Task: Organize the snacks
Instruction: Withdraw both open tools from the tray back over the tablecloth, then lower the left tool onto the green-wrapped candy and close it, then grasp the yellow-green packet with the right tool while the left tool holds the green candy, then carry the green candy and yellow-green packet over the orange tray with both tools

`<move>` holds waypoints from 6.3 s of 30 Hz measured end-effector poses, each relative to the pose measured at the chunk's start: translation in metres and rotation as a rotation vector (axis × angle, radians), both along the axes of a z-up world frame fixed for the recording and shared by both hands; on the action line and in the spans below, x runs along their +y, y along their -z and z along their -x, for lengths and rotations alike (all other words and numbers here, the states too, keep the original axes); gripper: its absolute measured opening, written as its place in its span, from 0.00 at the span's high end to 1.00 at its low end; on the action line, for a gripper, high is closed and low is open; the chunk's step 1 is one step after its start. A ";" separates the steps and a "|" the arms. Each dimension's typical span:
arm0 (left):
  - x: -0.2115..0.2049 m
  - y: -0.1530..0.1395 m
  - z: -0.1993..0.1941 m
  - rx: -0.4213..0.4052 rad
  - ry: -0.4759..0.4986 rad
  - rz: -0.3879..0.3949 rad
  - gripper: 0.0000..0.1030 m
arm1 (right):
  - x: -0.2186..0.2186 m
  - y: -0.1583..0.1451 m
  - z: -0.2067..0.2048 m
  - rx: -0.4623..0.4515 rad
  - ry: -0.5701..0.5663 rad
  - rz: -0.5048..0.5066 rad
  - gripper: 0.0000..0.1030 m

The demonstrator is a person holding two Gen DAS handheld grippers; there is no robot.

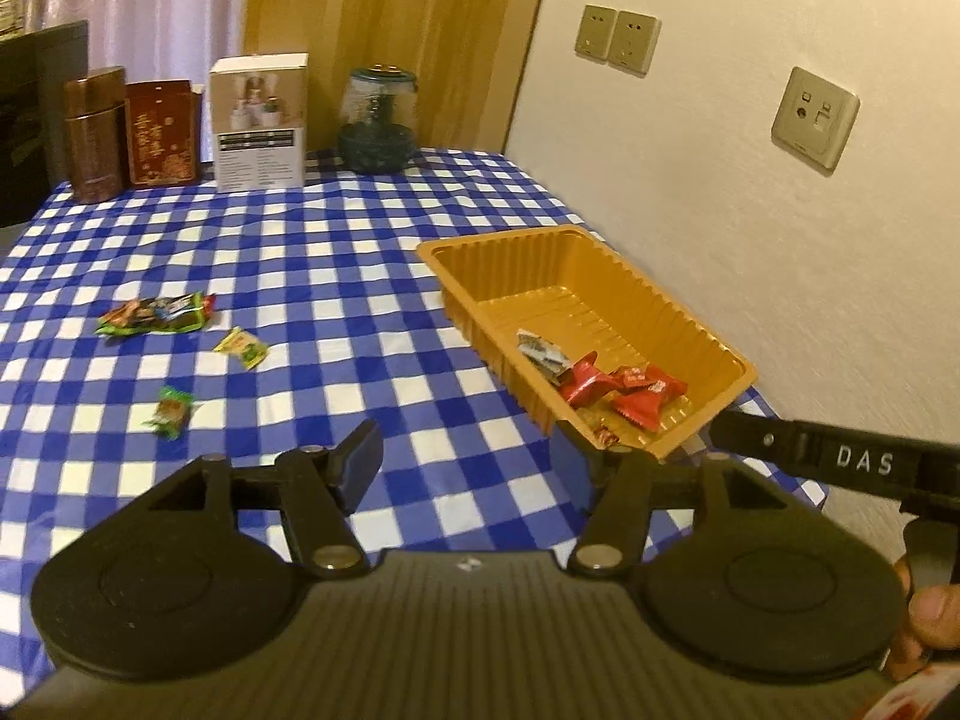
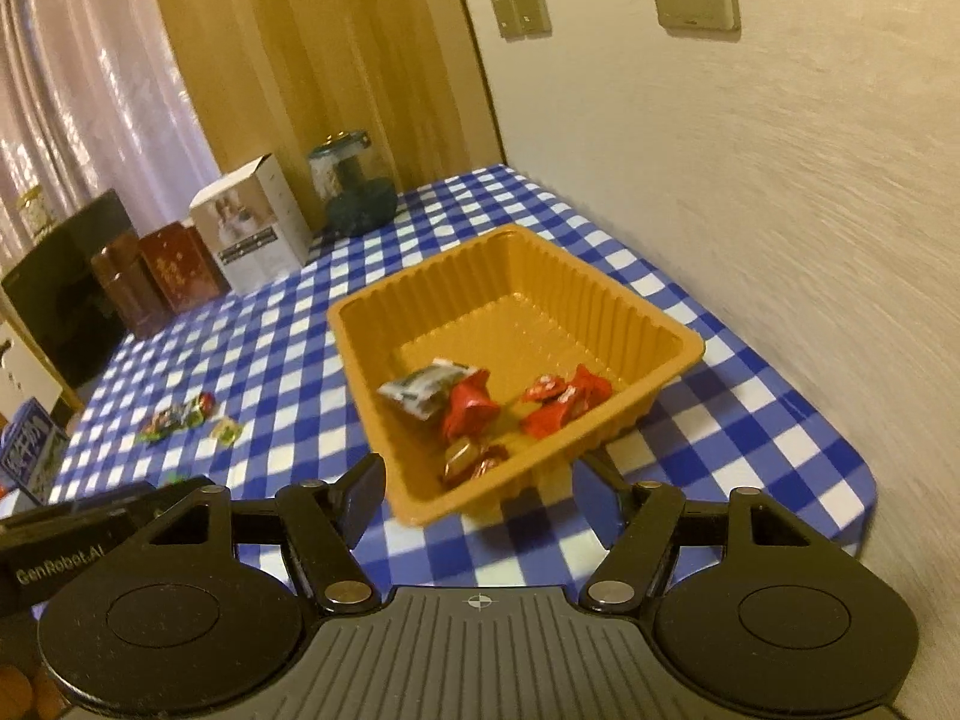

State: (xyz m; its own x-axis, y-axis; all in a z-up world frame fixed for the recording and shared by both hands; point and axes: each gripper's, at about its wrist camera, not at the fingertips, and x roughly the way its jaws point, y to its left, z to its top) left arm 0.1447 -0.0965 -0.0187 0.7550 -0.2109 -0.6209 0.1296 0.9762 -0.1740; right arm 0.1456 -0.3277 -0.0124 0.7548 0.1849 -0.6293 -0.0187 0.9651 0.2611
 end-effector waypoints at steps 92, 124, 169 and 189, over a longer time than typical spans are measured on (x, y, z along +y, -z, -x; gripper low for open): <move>0.171 0.105 -0.117 0.070 -0.084 -0.164 0.83 | 0.229 0.100 -0.189 -0.033 -0.570 0.128 0.43; 0.187 0.095 -0.105 0.061 -0.157 -0.056 0.83 | 0.252 0.115 -0.192 -0.006 -0.648 0.163 0.73; 0.094 0.001 0.048 -0.039 -0.122 0.015 0.83 | 0.128 0.016 0.012 -0.071 -0.327 0.026 0.74; 0.023 -0.013 0.018 -0.055 0.015 0.017 0.83 | 0.048 -0.004 0.004 -0.070 -0.146 0.084 0.73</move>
